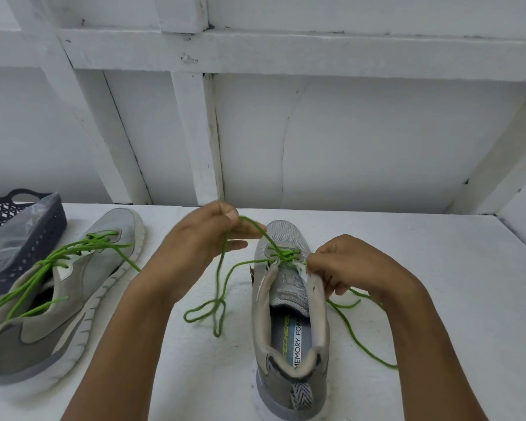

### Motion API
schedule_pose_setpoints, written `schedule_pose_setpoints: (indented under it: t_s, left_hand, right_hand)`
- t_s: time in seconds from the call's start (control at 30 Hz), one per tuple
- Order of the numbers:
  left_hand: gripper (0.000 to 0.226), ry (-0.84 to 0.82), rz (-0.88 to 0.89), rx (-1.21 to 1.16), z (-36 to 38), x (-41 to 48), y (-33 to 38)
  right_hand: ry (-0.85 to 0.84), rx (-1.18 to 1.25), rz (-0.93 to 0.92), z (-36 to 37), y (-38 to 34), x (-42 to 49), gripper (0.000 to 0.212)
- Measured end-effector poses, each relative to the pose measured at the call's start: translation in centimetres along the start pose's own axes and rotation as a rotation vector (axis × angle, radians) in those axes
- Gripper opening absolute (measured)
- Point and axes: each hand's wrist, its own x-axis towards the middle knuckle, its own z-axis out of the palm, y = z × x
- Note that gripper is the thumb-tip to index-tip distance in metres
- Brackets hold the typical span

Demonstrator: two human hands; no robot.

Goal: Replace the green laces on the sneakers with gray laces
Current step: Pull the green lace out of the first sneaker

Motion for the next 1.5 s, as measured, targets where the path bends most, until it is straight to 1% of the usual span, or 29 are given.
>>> schedule_pose_setpoints:
  t_s: [0.07, 0.1, 0.13, 0.17, 0.23, 0.3, 0.37, 0.43, 0.47, 0.57, 0.67, 0.87, 0.93, 1.03, 1.07, 1.2, 1.33, 1.4, 1.5]
  left_hand:
    - [0.011, 0.038, 0.003, -0.253, -0.1, 0.1, 0.3]
    - [0.014, 0.075, 0.006, -0.326, -0.2, 0.2, 0.4]
    - [0.017, 0.125, -0.002, -0.331, -0.5, 0.2, 0.5]
    - [0.021, 0.185, -0.018, -0.253, -0.6, 0.3, 0.4]
    - [0.02, 0.288, -0.082, 0.077, -1.1, 0.4, -0.1]
    - [0.011, 0.332, -0.151, 0.373, -1.6, 0.7, -0.9]
    - [0.005, 0.346, -0.182, 0.56, -1.7, 0.8, -1.5]
    - [0.007, 0.319, -0.156, 0.651, -0.9, 0.8, -1.5]
    - [0.01, 0.271, -0.138, 0.659, -0.3, 0.7, -1.5]
    - [0.019, 0.042, -0.15, 0.701, 1.8, 0.3, -1.6]
    - [0.022, -0.055, -0.197, 0.732, 2.7, 0.2, -2.2]
    - [0.032, -0.057, -0.188, 0.782, 2.6, 0.0, -1.7]
    - [0.026, -0.067, -0.187, 0.827, 2.9, 0.1, -1.9]
    - [0.008, -0.026, -0.199, 0.808, 2.9, 0.3, -1.9]
    - [0.007, -0.004, -0.199, 0.806, 2.6, 0.3, -1.8]
    - [0.016, 0.031, -0.221, 0.843, 1.0, 0.4, -1.6]
    - [0.019, 0.021, -0.251, 0.861, 0.2, 0.4, -2.0]
    - [0.019, 0.025, -0.248, 0.861, 0.2, 0.4, -2.0]
    - [0.02, 0.019, -0.245, 0.866, 0.5, 0.3, -1.9]
  right_hand:
    - [-0.012, 0.016, 0.006, 0.0, 0.1, 0.1, 0.025]
    - [-0.015, 0.021, 0.007, -0.1, 0.0, 0.1, 0.024]
    - [-0.017, 0.026, 0.008, 0.0, 0.1, 0.2, 0.024]
    - [-0.019, 0.025, 0.006, 0.0, 0.1, 0.2, 0.023]
    - [-0.021, 0.0, -0.005, 0.2, 0.3, 0.3, 0.024]
    - [-0.006, -0.023, -0.023, 0.3, 0.5, 0.5, 0.028]
    - [0.036, -0.016, -0.05, 0.5, 0.7, 0.7, 0.034]
    - [0.075, -0.025, -0.072, 0.8, 0.9, 0.9, 0.04]
    - [0.087, -0.041, -0.079, 0.9, 1.0, 1.1, 0.039]
    - [0.106, -0.031, -0.088, 1.1, 1.4, 1.6, 0.024]
    - [0.113, -0.008, -0.086, 1.2, 1.4, 2.0, 0.017]
    - [0.117, 0.027, -0.103, 1.3, 1.7, 2.4, 0.014]
    - [0.115, 0.039, -0.107, 1.5, 1.7, 2.5, 0.013]
    - [0.112, 0.058, -0.112, 1.4, 1.7, 2.6, 0.013]
    - [0.112, 0.065, -0.115, 1.3, 1.8, 2.5, 0.013]
    - [0.125, 0.073, -0.125, 0.2, 2.4, 2.2, 0.02]
    - [0.082, 0.004, -0.172, -0.3, 2.6, 1.7, 0.037]
    - [0.062, -0.086, -0.225, 0.1, 2.2, 1.6, 0.046]
    - [0.059, -0.255, -0.265, 0.9, 1.6, 1.9, 0.049]
